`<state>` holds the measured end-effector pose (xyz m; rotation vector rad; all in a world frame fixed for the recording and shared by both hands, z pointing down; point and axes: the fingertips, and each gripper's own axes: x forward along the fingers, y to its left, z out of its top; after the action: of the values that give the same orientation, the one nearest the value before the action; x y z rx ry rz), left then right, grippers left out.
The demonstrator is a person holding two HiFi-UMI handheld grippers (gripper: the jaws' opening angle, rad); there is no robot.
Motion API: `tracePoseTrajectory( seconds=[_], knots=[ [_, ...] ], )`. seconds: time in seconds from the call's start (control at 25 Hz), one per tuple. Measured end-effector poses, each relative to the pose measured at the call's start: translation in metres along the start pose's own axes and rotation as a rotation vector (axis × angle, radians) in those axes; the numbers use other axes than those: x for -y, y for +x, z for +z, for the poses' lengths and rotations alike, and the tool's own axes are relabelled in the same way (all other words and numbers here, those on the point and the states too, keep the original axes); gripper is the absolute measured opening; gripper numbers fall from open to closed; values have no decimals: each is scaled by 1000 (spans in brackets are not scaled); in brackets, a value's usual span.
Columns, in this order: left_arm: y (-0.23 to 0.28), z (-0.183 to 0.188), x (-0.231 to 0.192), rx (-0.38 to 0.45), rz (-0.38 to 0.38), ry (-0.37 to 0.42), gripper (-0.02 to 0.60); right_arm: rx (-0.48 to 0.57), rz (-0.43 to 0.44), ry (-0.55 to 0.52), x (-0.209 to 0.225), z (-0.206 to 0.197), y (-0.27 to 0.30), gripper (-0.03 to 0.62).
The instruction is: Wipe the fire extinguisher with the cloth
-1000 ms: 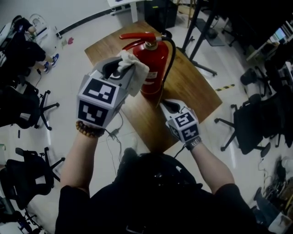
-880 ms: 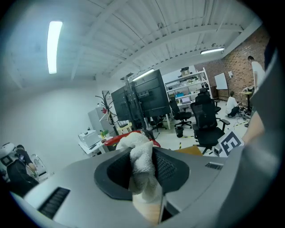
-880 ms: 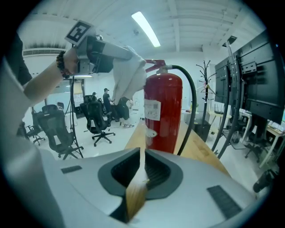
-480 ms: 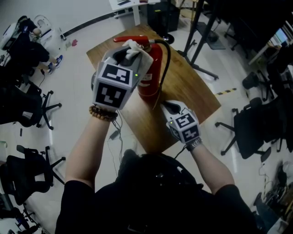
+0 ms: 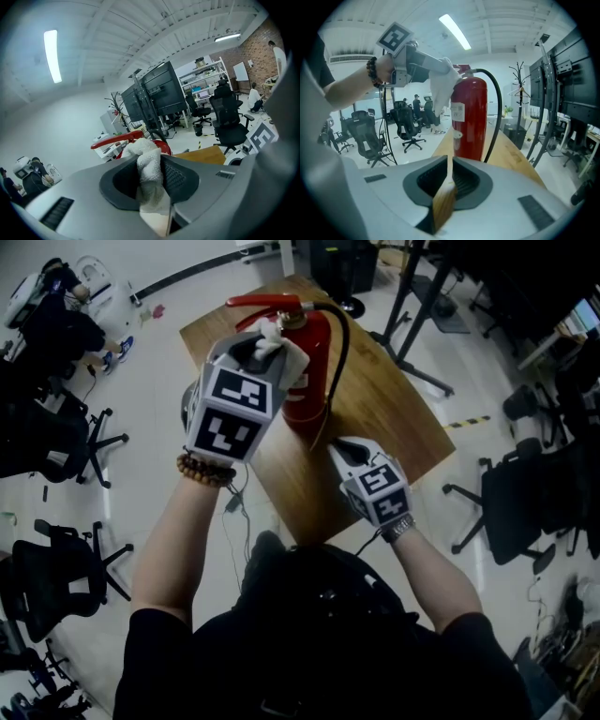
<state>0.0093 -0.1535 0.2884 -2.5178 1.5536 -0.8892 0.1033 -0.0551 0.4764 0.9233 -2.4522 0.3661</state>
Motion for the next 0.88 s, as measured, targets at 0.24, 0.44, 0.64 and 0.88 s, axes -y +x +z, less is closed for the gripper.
tracePoseTrajectory(
  seconds=[0.24, 0.44, 0.64, 0.88],
  knots=[
    [-1, -24, 6, -54, 5, -45, 100, -13, 22, -7, -3, -9, -4, 41],
    [15, -59, 20, -123, -35, -117, 100, -24, 32, -5, -7, -13, -4, 41],
    [32, -82, 25, -149, -29, -130, 100, -36, 23, 11, -7, -15, 0, 41],
    [41, -99, 28, -144, -37, -130, 100, -64, 0, 30, -6, -20, 9, 41]
  ],
)
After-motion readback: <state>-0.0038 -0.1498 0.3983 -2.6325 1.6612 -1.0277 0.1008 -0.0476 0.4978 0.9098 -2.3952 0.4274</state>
